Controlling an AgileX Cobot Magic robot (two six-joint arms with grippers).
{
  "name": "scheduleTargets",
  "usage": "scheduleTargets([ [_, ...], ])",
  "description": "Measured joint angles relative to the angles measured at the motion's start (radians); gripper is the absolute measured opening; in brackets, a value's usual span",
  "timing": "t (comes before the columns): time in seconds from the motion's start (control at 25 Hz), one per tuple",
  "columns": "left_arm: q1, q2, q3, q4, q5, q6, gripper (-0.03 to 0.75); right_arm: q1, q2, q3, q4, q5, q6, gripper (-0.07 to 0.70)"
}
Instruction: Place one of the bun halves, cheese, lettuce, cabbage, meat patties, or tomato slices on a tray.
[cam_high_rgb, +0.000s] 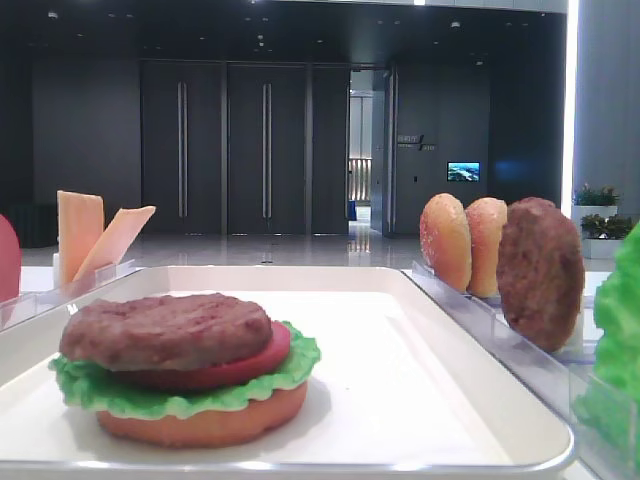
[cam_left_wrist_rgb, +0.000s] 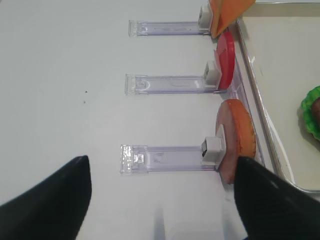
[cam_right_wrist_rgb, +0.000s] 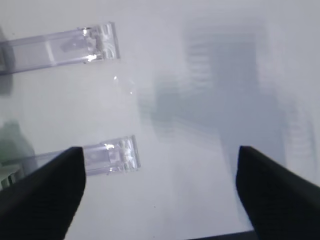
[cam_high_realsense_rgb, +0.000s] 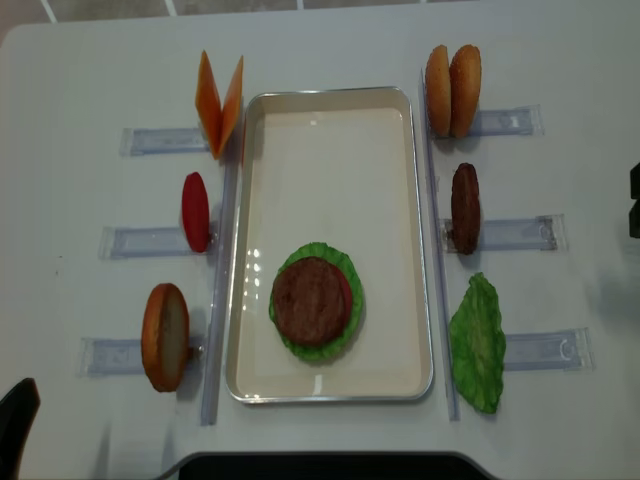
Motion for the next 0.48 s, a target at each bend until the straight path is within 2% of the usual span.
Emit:
scheduleTargets([
  [0.24,0.0,0.0,0.0,0.0,0.0,0.0,0.692,-0.011,-0.195,0.145,0.002,0.016,0.004,0.58],
  [0.48,0.0,0.0,0.0,0.0,0.0,0.0,0.692,-0.011,-0.571,0.255,0.0,0.052,0.004,0.58],
])
